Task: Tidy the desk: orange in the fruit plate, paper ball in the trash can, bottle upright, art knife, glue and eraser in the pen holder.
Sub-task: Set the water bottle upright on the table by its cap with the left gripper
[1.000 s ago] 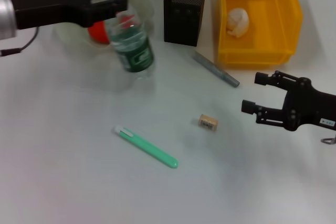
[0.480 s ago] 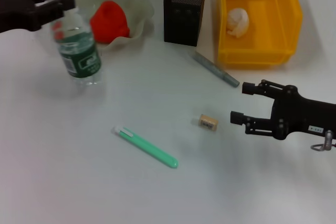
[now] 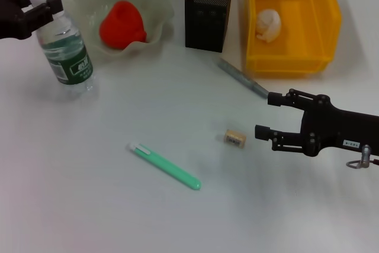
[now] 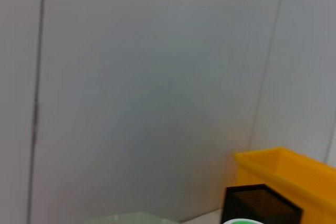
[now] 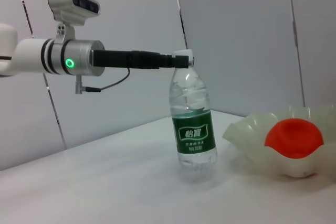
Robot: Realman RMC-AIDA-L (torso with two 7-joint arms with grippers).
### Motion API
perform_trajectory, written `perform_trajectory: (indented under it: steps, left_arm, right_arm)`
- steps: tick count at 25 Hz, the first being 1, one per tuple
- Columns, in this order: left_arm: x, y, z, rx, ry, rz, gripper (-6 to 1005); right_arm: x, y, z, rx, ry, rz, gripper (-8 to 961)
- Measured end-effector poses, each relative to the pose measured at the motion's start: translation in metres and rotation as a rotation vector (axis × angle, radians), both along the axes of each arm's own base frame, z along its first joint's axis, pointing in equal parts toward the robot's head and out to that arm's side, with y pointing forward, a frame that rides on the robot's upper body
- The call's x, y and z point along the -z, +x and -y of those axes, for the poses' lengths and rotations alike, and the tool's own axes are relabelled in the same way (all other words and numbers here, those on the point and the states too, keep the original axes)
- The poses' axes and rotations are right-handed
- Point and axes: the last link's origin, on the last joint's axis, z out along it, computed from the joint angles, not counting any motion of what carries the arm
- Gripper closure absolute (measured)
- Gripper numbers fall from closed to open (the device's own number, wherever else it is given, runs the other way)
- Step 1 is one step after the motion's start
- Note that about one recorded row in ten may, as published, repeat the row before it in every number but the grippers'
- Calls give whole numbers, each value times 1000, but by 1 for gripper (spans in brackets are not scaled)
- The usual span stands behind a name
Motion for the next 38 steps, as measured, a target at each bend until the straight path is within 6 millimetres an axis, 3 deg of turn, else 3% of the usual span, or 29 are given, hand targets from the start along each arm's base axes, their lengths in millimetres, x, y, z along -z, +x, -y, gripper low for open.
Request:
perform_trajectory:
  steps: [21,38]
  left_arm:
    - [23,-11,-6,-3,51,-23,517]
    - [22,-14,-7,-28,79,18,508]
  right_arm:
    - [0,0,-2,8,-1,1,125]
    - [0,-1,-3,3,-1,1,125]
